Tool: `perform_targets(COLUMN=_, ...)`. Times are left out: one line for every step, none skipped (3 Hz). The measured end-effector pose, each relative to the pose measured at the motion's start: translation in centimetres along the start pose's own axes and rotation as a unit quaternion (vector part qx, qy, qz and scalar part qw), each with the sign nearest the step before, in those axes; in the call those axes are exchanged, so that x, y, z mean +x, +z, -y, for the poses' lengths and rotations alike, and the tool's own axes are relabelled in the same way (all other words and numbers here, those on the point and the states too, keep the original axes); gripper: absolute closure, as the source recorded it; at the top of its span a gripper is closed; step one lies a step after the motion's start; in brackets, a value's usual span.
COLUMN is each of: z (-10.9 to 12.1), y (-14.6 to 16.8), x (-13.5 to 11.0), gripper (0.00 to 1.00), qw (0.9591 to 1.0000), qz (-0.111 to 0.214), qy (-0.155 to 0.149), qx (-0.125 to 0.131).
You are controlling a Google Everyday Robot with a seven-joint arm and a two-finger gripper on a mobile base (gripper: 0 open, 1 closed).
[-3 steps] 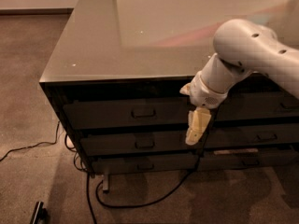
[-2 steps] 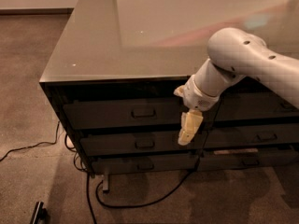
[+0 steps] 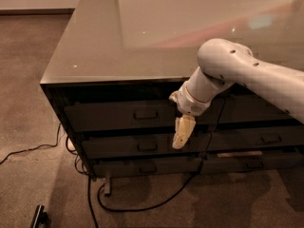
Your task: Open top drawer
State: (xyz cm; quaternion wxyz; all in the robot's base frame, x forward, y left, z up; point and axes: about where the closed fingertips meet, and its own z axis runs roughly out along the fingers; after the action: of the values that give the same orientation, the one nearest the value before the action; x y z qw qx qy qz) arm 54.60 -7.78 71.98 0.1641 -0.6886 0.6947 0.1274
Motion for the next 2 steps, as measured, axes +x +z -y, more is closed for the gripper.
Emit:
perform_targets(z=1.5, y=1.6, x=-0.1, gripper=0.00, qw=0.9998, qz=-0.014, qy=-0.009, qx=-0.004)
perform_targets(z=3.2, y=2.6, x=-0.5, gripper=0.00, qw=0.9994, qz=-0.030, qy=-0.017, qx=-0.001)
